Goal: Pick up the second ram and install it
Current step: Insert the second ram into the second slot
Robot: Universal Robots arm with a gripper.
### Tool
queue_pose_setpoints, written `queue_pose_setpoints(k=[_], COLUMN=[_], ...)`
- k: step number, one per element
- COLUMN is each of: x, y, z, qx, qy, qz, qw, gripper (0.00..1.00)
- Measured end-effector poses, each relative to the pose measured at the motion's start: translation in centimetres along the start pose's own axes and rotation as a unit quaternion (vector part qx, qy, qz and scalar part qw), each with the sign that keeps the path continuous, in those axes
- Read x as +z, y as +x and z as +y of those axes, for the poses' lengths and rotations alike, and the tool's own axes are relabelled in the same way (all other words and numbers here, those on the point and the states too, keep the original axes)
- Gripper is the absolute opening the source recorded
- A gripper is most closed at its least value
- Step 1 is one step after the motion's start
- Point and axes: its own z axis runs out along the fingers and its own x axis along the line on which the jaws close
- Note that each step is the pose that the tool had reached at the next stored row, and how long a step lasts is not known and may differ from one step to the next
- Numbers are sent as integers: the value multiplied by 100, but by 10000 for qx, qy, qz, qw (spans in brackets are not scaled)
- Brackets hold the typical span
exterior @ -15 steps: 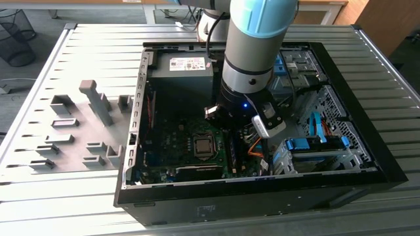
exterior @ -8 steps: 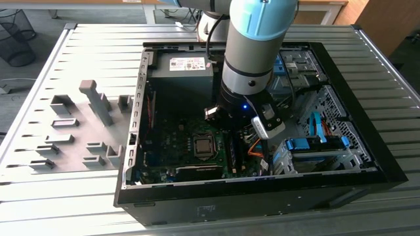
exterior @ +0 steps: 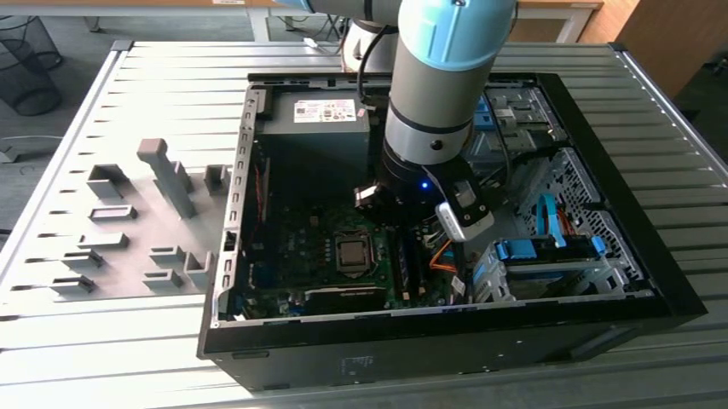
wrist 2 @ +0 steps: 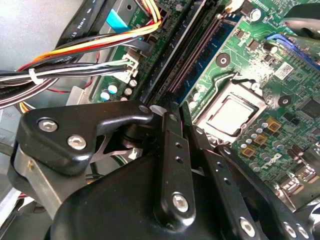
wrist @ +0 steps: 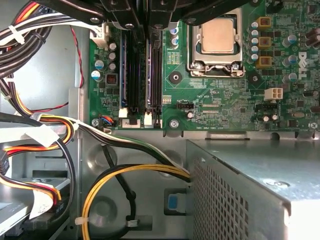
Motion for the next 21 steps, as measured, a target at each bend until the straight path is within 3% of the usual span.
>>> queue_pose_setpoints(k=[21], x=[20], y=[0], z=[0], qx=[7], qy=[0], qz=[3], qw=[10000], gripper=[14])
